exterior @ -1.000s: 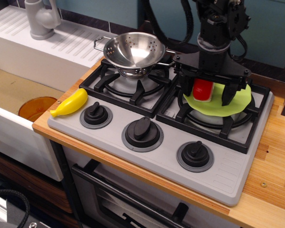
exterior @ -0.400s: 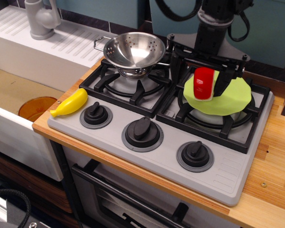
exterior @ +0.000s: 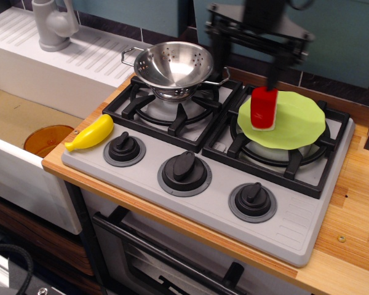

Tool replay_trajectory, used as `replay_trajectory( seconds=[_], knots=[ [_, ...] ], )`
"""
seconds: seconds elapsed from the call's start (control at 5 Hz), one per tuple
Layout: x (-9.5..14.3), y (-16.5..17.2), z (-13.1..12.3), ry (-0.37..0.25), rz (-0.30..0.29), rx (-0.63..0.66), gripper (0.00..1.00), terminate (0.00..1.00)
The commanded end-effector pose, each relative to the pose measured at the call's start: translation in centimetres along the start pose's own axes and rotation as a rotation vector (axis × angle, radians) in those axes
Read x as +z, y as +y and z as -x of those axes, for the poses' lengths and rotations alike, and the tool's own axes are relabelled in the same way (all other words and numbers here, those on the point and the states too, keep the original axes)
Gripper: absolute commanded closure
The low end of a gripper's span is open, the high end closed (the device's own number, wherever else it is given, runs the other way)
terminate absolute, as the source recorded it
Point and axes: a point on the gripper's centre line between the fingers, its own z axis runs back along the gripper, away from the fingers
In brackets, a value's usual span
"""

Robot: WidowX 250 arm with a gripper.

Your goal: End effector transition from object to object

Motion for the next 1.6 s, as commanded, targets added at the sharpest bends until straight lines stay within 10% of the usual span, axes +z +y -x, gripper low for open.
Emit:
replay_trajectory(
  seconds=[0.0,0.6,1.4],
  knots=[
    [1.6,5.8,1.1,-0.104,-0.021,-0.022,0.00,0.00],
    [-3.0,11.4,7.0,-0.171,-0.021,-0.054,0.00,0.00],
    [-6.8,15.0,7.1,-0.275,0.002,-0.118,0.00,0.00]
  ],
)
